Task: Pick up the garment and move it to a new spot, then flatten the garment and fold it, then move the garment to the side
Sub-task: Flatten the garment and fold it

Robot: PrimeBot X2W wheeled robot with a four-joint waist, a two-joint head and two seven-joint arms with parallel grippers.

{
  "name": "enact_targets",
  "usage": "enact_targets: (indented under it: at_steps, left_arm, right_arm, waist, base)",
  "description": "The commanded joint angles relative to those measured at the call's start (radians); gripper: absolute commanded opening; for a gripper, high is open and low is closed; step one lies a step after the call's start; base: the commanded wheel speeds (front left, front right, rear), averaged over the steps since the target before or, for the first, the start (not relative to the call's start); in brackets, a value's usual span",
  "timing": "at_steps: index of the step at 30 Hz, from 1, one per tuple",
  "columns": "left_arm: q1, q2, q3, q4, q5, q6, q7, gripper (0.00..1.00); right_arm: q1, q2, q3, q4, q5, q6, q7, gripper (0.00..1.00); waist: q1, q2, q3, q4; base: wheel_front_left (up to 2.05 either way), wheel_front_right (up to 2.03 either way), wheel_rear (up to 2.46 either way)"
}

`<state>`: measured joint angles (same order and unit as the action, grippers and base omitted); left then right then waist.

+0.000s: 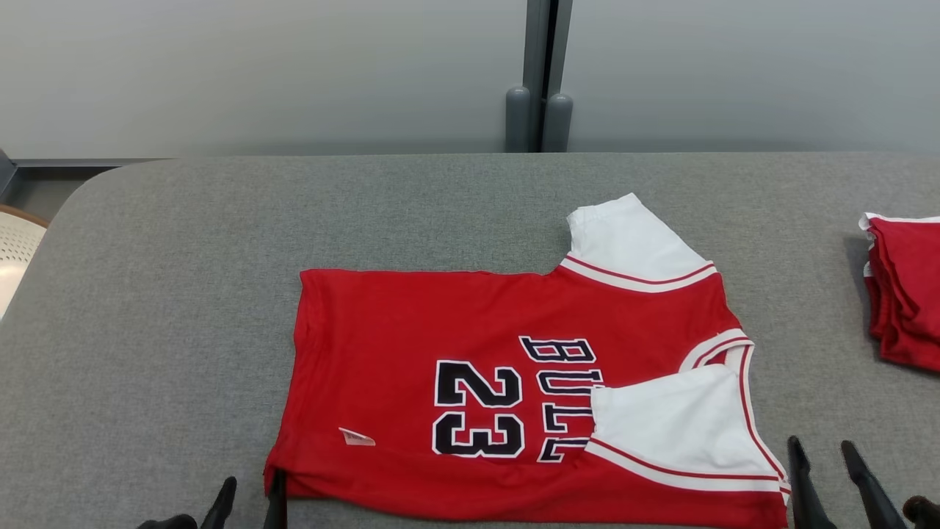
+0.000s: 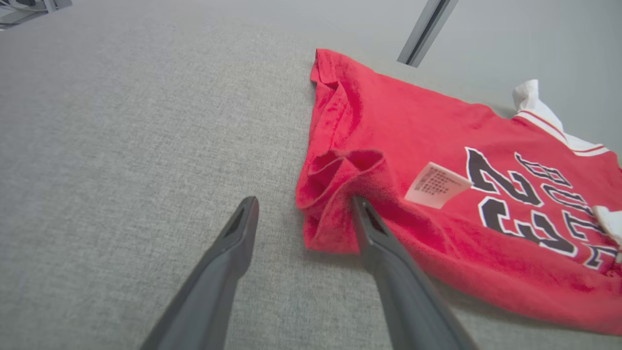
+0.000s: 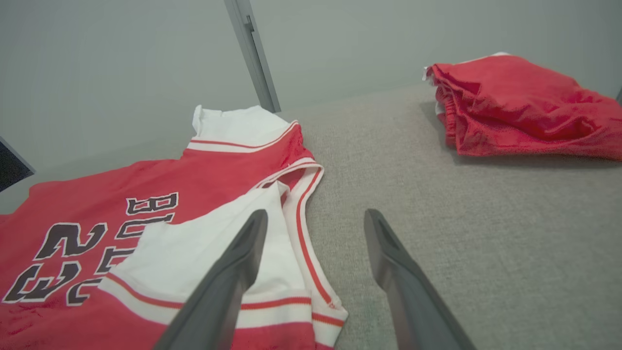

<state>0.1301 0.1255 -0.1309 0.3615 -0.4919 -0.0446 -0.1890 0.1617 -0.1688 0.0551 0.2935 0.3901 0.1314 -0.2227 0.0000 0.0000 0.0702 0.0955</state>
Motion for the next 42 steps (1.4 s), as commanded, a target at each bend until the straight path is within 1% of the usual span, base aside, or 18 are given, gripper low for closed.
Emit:
enact_targets:
  at_steps: [1,4,8,13,18,22,24,27,28,29,31,34,37,42]
  left_arm:
    - [-0.023,0.005,0.008,-0.029,0.007,0.012,-0.012,1.0]
    - [-0.037,0.016,0.016,-0.103,0.033,0.036,-0.035,1.0]
    - [-0.063,0.035,0.016,-0.203,0.072,0.063,-0.044,1.0]
    - [-0.087,0.056,0.003,-0.275,0.114,0.093,-0.017,1.0]
    - [-0.08,0.063,0.002,-0.3,0.116,0.109,0.001,1.0]
    - [-0.094,0.061,-0.005,-0.296,0.115,0.113,0.009,1.0]
    - [-0.105,0.061,-0.007,-0.292,0.113,0.112,0.01,1.0]
    - [-0.151,0.056,-0.019,-0.284,0.102,0.096,0.031,1.0]
    - [-0.203,0.053,-0.031,-0.271,0.098,0.085,0.054,1.0]
    - [-0.203,0.053,-0.031,-0.271,0.098,0.085,0.054,1.0]
    - [-0.276,0.044,-0.04,-0.243,0.086,0.069,0.081,1.0]
    - [-0.394,0.031,-0.048,-0.144,0.056,0.046,0.132,1.0]
    - [-0.509,0.029,-0.036,0.016,0.016,0.021,0.183,1.0]
    - [-0.663,0.033,0.006,0.28,-0.047,-0.016,0.194,1.0]
  right_arm:
    - [-0.007,0.003,-0.024,-0.044,-0.014,-0.002,-0.01,1.0]
    - [-0.025,0.008,-0.07,-0.154,-0.064,-0.001,0.011,1.0]
    - [-0.028,0.018,-0.108,-0.295,-0.125,-0.001,0.069,1.0]
    - [-0.008,0.042,-0.126,-0.429,-0.166,-0.001,0.151,1.0]
    - [0.01,0.073,-0.135,-0.497,-0.179,-0.001,0.197,1.0]
    - [0.019,0.086,-0.138,-0.516,-0.183,-0.001,0.205,1.0]
    - [0.017,0.09,-0.138,-0.52,-0.182,-0.001,0.209,1.0]
    - [0.002,0.095,-0.137,-0.531,-0.181,-0.001,0.213,1.0]
    - [-0.007,0.1,-0.14,-0.543,-0.178,-0.001,0.214,1.0]
    - [-0.007,0.1,-0.14,-0.543,-0.178,-0.001,0.214,1.0]
    - [-0.022,0.103,-0.137,-0.553,-0.181,-0.001,0.217,1.0]
    - [-0.047,0.105,-0.123,-0.559,-0.187,-0.001,0.22,1.0]
    - [-0.076,0.107,-0.11,-0.557,-0.193,-0.001,0.22,1.0]
    - [-0.117,0.111,-0.095,-0.548,-0.189,-0.001,0.207,1.0]
  waist:
    - [0.0,0.0,-0.007,-0.005]
    - [0.0,0.0,-0.013,-0.011]
    - [0.0,0.0,-0.018,-0.014]
    - [0.0,0.0,-0.018,-0.015]
    - [0.0,0.0,-0.011,-0.023]
    - [0.0,0.0,0.001,-0.023]
    - [0.0,0.0,0.007,-0.024]
    - [0.0,0.0,0.034,-0.03]
    - [0.0,0.0,0.063,-0.032]
    - [0.0,0.0,0.063,-0.032]
    - [0.0,0.0,0.097,-0.035]
    - [0.0,0.0,0.149,-0.043]
    - [0.0,0.0,0.192,-0.059]
    - [0.0,0.0,0.248,-0.09]
  base:
    - [0.0,0.0,0.0]
    - [0.0,0.0,0.0]
    - [0.0,0.0,0.0]
    - [0.0,0.0,0.0]
    - [0.0,0.0,0.0]
    - [0.0,0.0,0.0]
    - [0.0,0.0,0.0]
    - [0.0,0.0,0.0]
    - [0.0,0.0,0.0]
    - [0.0,0.0,0.0]
    - [0.0,0.0,0.0]
    - [0.0,0.0,0.0]
    - [0.0,0.0,0.0]
    - [0.0,0.0,0.0]
